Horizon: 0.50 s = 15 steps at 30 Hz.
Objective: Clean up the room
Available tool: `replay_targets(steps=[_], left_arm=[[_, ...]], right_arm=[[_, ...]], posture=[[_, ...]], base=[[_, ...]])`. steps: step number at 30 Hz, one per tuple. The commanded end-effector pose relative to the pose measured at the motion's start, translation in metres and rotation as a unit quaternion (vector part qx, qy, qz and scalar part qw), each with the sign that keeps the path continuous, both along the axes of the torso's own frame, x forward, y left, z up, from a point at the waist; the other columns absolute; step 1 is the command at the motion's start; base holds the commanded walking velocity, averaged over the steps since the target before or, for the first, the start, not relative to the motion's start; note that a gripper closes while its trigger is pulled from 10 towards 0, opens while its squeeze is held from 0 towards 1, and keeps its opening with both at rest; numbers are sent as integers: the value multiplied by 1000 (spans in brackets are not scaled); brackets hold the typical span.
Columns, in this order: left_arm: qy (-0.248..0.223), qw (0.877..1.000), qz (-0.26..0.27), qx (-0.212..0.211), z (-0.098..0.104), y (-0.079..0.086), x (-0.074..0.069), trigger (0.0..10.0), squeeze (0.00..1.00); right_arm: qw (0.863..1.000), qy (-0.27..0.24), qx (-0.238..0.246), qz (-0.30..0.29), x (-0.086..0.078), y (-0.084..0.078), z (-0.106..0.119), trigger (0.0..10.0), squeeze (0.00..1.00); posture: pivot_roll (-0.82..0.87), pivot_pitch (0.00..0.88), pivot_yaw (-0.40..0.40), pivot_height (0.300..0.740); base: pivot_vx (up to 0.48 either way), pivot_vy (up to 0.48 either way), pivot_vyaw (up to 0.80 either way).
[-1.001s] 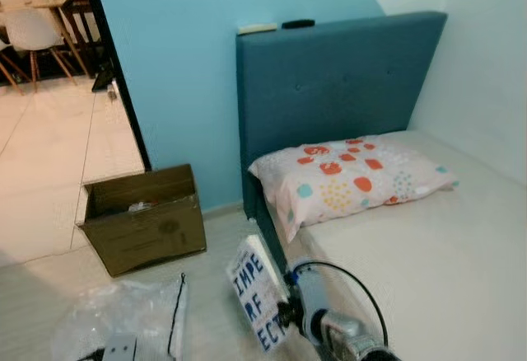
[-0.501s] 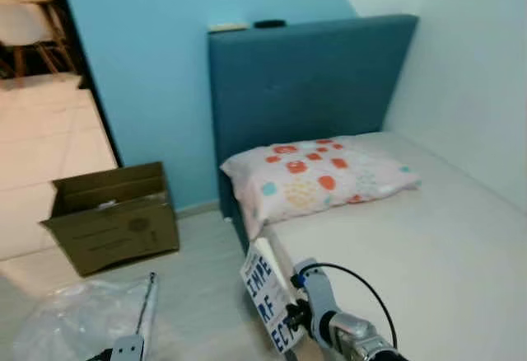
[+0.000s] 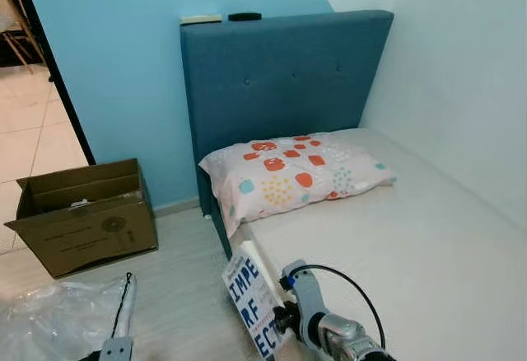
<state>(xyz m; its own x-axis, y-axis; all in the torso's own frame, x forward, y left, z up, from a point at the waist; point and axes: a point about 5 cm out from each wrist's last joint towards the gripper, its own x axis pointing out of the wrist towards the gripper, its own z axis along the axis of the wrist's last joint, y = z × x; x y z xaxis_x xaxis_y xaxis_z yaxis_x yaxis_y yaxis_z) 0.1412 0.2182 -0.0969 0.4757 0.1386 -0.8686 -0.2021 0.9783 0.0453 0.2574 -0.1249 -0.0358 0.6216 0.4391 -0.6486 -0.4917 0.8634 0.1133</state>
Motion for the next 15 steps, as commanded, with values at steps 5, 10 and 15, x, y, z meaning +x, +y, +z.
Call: replay_targets(steps=[5, 10, 15], left_arm=[[-26, 1000, 2, -4, 4, -1, 10, 10000, 0], [-29, 1000, 1, -3, 5, 1, 13, 10000, 0], [-29, 1000, 2, -2, 6, 2, 13, 10000, 0]], right_arm=[[999, -18, 8, -27, 7, -5, 6, 10000, 0], [999, -31, -7, -11, 11, -6, 9, 10000, 0], [999, -33, -30, 24, 10, -5, 8, 10000, 0]], posture=[[13, 0, -36, 740], [11, 0, -35, 740], [13, 0, -39, 740]], base=[[0, 0, 0], [0, 0, 0], [0, 0, 320]])
